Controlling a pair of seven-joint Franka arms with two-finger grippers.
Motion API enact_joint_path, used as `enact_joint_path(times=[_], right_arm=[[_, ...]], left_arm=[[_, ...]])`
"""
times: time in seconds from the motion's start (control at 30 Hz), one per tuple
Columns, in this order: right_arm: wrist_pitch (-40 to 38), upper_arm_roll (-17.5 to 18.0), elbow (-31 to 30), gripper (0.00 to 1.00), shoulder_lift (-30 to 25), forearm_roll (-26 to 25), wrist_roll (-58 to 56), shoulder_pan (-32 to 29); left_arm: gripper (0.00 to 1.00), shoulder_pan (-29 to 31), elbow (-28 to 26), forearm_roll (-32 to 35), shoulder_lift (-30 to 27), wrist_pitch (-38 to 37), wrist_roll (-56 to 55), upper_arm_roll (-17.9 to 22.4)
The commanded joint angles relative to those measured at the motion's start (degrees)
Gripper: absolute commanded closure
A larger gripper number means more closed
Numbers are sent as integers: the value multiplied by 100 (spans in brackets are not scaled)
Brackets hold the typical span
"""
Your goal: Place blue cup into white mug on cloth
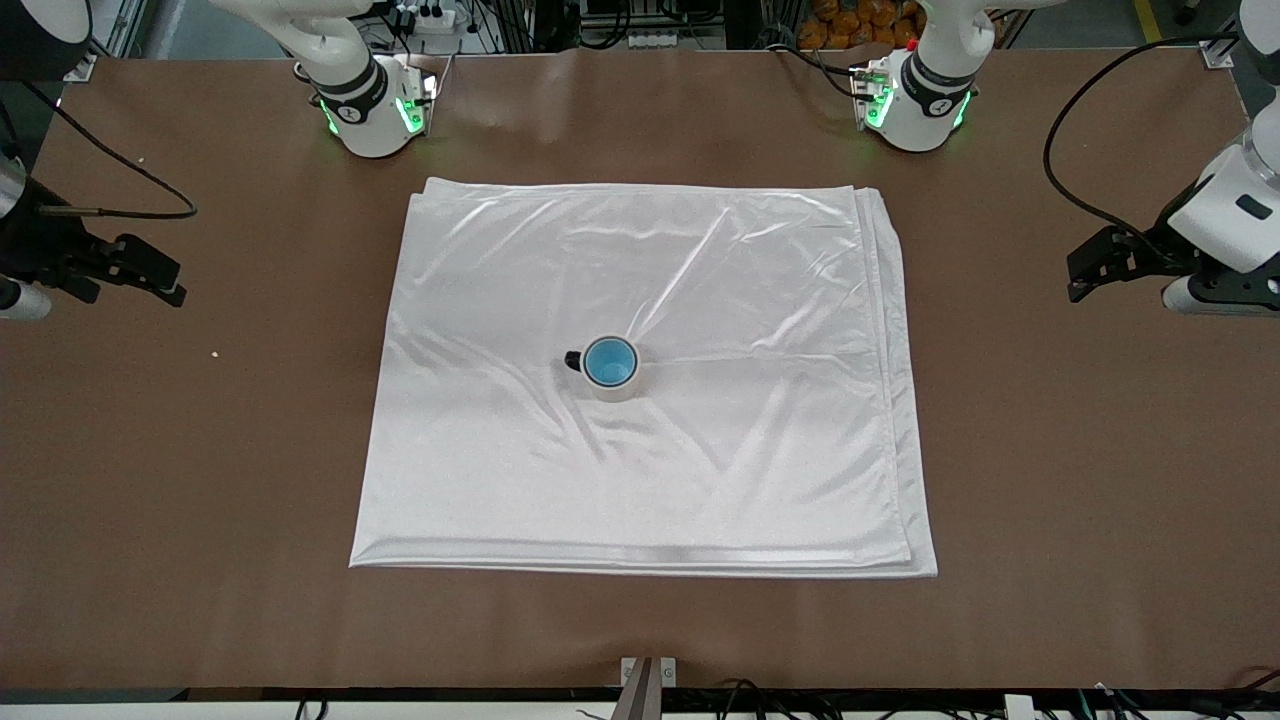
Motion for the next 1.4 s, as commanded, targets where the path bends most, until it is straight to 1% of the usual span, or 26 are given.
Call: enact_joint_path(times=[0.0, 0.17, 0.4, 0.73, 1.37], right_arm=[[-69, 24, 68, 0, -18, 96, 96, 11], [-77, 24, 68, 0, -26, 96, 96, -6], [-77, 24, 59, 0, -26, 96, 96, -6], [-86, 24, 59, 0, -26, 96, 96, -6], [-86, 24, 59, 0, -26, 96, 52, -24]], left_arm=[[0, 57, -286, -167, -271, 205, 125, -18], [0, 57, -383, -238, -350, 381, 107, -1], [0, 66, -322, -238, -341, 372, 116, 17], [0, 110, -84, -229, -341, 346, 63, 26], [0, 119, -84, -316, -298, 328, 55, 17]])
